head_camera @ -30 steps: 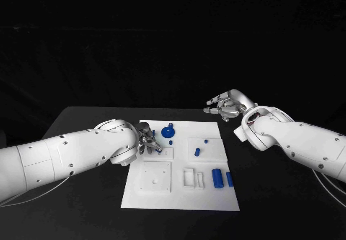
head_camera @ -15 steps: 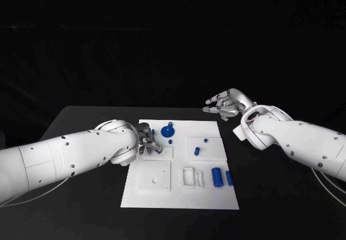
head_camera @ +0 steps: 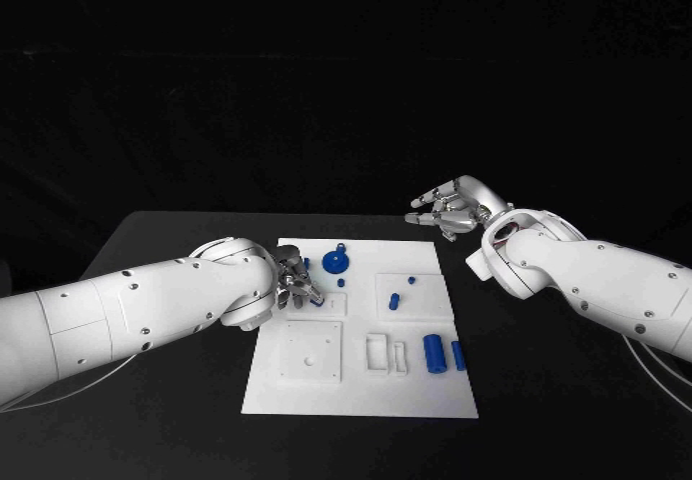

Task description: Assemble the parts on the task board

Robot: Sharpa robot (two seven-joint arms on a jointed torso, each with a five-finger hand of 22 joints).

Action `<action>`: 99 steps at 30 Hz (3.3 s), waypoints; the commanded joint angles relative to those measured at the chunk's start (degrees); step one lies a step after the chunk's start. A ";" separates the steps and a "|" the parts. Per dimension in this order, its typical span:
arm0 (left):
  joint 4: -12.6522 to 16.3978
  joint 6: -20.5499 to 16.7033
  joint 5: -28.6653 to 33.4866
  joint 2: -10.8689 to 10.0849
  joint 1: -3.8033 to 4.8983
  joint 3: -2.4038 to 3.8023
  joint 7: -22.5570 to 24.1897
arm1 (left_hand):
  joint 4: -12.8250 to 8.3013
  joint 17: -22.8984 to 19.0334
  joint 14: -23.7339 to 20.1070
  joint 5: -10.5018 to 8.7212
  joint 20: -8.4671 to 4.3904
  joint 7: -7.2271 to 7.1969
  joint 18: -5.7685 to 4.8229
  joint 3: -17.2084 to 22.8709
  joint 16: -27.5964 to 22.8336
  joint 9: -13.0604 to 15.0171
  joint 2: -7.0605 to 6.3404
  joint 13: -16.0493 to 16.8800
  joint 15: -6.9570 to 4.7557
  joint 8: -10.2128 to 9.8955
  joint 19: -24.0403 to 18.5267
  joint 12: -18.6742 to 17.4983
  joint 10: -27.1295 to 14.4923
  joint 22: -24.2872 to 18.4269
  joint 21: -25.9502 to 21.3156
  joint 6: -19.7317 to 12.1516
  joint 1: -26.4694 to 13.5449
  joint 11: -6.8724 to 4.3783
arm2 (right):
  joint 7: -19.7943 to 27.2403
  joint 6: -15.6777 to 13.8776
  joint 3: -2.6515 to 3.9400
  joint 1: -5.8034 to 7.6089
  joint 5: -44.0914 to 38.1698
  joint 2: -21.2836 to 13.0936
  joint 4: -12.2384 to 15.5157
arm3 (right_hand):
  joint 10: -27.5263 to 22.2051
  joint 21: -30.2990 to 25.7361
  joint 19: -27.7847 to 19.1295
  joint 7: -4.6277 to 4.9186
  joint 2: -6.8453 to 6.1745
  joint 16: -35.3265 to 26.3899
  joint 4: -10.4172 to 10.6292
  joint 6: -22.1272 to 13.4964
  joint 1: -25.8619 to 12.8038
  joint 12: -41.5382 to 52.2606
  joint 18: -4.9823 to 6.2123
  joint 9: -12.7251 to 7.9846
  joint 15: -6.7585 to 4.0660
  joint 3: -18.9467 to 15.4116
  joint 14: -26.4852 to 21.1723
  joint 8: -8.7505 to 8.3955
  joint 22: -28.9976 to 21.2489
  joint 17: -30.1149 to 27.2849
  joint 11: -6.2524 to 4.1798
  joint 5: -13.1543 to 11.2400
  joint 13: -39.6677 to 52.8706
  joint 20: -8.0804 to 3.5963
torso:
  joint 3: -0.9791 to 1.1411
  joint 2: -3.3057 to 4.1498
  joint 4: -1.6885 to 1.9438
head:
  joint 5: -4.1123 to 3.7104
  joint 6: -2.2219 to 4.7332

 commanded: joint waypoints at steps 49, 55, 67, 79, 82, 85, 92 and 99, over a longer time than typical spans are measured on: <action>-1.29 6.78 1.95 1.38 -0.28 -0.15 -0.03 | -2.06 -0.06 0.04 3.37 -0.26 -6.14 -0.63 2.27 4.17 14.84 3.02 1.89 -1.01 0.71 -0.24 3.89 1.99 1.24 0.41 12.80 -3.13 -1.42 | 0.25 1.03 0.03 -0.03 -0.06 0.12 0.01 | -0.32 -0.34 2.75 -0.01 0.26 -0.38 0.14 0.68 -0.29 -0.09 1.01 -0.07 -0.42 -0.13 0.02 -0.21 3.48 0.07 -0.12 0.82 -0.13 -0.19 | 0.03 0.01 0.01 | 0.16 -0.07; -1.24 7.87 1.81 1.53 -0.28 -0.15 -0.25 | -2.54 0.29 0.07 2.33 -0.15 -6.19 -0.78 1.81 4.83 15.38 2.76 1.81 -0.96 0.77 1.40 4.40 2.00 1.49 -2.11 12.96 -2.72 -1.42 | 0.26 1.04 0.03 -0.03 -0.05 0.15 -0.10 | -0.28 -0.37 2.75 -0.02 0.28 -0.35 0.18 0.69 -0.30 -0.05 1.01 -0.07 -0.43 -0.13 0.04 -0.21 3.48 0.10 -0.12 0.96 -0.10 -0.20 | 0.00 -0.01 -0.02 | 0.09 0.01; -1.13 9.40 1.71 1.63 -0.27 -0.15 -0.49 | -0.79 0.70 0.14 -3.39 0.07 -6.38 -0.86 -0.22 5.57 16.10 3.73 1.56 -0.85 1.36 2.80 5.36 2.00 4.84 -5.47 13.34 -2.33 -1.26 | 0.27 1.09 0.03 -0.03 -0.04 0.20 -0.19 | -0.31 -0.33 2.75 -0.02 0.24 -0.35 0.21 0.74 -0.30 -0.09 1.00 -0.07 -0.43 -0.15 0.02 -0.20 3.49 0.11 -0.14 1.34 -0.13 -0.20 | 0.03 0.02 0.06 | -0.15 -0.06; -1.41 9.47 1.65 1.89 -0.27 -0.15 -0.80 | 1.08 0.59 0.12 -6.03 0.29 -6.50 -0.86 -2.35 6.16 16.60 5.03 1.40 -0.75 1.89 5.48 6.04 1.96 13.24 -12.64 13.35 -1.44 -1.20 | 0.34 1.09 0.03 -0.03 -0.04 0.55 -0.55 | -0.33 -0.35 2.75 -0.03 0.27 -0.31 0.24 0.73 -0.29 -0.10 1.00 -0.08 -0.44 -0.12 0.05 -0.22 3.49 0.15 -0.14 1.54 -0.15 -0.21 | 0.06 0.04 0.02 | -0.13 -0.24; -1.59 9.50 1.63 1.96 -0.27 -0.15 -0.83 | 1.33 0.86 0.12 -5.79 0.31 -6.53 -0.86 -2.21 6.38 16.76 5.26 1.49 -0.76 2.11 5.86 6.26 1.99 14.48 -13.71 13.36 -1.68 -1.20 | 0.35 1.07 0.03 -0.03 -0.04 0.57 -0.57 | -0.33 -0.34 2.75 -0.04 0.28 -0.31 0.24 0.73 -0.28 -0.10 1.00 -0.08 -0.44 -0.10 0.05 -0.22 3.49 0.16 -0.14 1.58 -0.15 -0.21 | 0.04 0.00 0.00 | -0.13 -0.23; -1.71 9.64 1.62 2.04 -0.27 -0.14 -0.83 | 1.41 1.12 0.14 -5.07 0.34 -6.51 -0.86 -1.94 6.57 16.88 5.45 1.58 -0.74 2.30 6.17 6.45 2.00 15.45 -14.42 13.37 -1.92 -1.18 | 0.37 1.07 0.03 -0.03 -0.04 0.58 -0.60 | -0.33 -0.34 2.75 -0.04 0.28 -0.31 0.24 0.73 -0.28 -0.10 1.00 -0.08 -0.44 -0.10 0.05 -0.22 3.49 0.16 -0.14 1.58 -0.15 -0.21 | 0.03 0.01 -0.01 | -0.19 -0.25; -2.11 9.82 1.53 2.28 -0.26 -0.14 -0.83 | 0.49 0.81 0.06 -4.68 0.38 -6.45 -0.86 -1.34 6.49 16.88 5.26 1.52 -0.73 2.24 7.11 6.35 2.00 18.56 -17.01 13.28 -1.76 -1.16 | 0.39 1.12 0.03 -0.03 -0.02 0.61 -0.63 | -0.29 -0.25 2.76 -0.07 0.30 -0.27 0.25 0.84 -0.30 -0.07 0.99 -0.07 -0.46 -0.08 0.08 -0.21 3.51 0.20 -0.16 1.67 -0.12 -0.22 | 0.02 0.03 -0.05 | -0.35 -0.29; -2.51 9.48 1.32 2.26 -0.26 -0.14 -0.84 | 0.77 0.47 0.07 -5.87 0.43 -6.43 -0.86 -1.83 6.36 16.94 5.18 1.26 -0.72 1.99 8.00 6.24 2.03 21.09 -19.46 13.17 -1.40 -1.16 | 0.39 1.14 0.03 -0.04 -0.01 0.56 -0.63 | -0.29 -0.25 2.76 -0.07 0.30 -0.27 0.25 0.84 -0.30 -0.07 0.99 -0.07 -0.46 -0.08 0.08 -0.21 3.51 0.20 -0.16 1.67 -0.12 -0.22 | -0.01 0.00 0.01 | -0.46 -0.19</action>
